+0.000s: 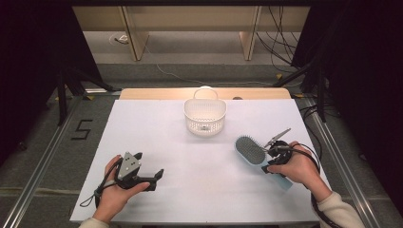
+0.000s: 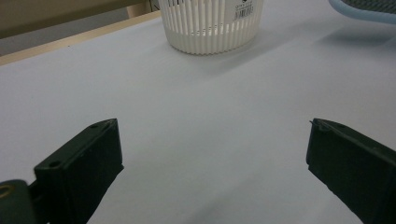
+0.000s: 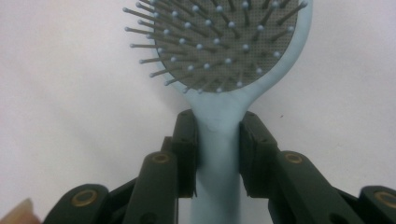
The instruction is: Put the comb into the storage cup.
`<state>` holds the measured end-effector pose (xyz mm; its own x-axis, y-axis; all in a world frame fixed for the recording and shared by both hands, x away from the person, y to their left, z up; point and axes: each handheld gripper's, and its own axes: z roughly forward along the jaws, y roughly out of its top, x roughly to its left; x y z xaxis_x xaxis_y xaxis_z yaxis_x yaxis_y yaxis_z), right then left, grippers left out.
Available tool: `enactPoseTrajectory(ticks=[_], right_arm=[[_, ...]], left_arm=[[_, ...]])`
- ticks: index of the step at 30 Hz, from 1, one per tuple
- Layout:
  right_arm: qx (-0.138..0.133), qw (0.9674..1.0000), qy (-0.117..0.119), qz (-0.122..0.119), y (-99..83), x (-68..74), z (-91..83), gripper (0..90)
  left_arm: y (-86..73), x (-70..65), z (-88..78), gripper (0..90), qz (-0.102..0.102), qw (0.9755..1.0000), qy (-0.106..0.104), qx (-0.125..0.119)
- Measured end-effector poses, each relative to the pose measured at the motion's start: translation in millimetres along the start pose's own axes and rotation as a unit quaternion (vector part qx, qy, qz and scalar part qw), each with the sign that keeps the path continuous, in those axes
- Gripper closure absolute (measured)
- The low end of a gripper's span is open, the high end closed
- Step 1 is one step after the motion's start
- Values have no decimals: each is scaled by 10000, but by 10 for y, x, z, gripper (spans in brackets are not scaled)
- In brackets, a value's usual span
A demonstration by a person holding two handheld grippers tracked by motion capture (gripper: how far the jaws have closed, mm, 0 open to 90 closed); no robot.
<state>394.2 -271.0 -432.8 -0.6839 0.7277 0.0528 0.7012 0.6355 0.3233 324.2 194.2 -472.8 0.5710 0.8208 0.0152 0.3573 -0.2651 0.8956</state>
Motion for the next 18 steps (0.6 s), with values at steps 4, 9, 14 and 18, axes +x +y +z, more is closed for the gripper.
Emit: enactPoseTrajectory(ticks=[4,9,14,18], right_arm=[[-35,10000,5,19,0,-3,-1,713],[-118,9999,-19,60,2,-6,-13,714],[-251,9996,-30,105,4,-15,-26,714],[-314,9994,-32,118,5,-22,-37,714]], left_arm=[[2,1,-1,29,6,10000,-4,-6],[1,2,-1,30,2,10000,0,-5],[1,2,-2,31,3,10000,3,-5],[2,3,-3,32,1,10000,5,-5]])
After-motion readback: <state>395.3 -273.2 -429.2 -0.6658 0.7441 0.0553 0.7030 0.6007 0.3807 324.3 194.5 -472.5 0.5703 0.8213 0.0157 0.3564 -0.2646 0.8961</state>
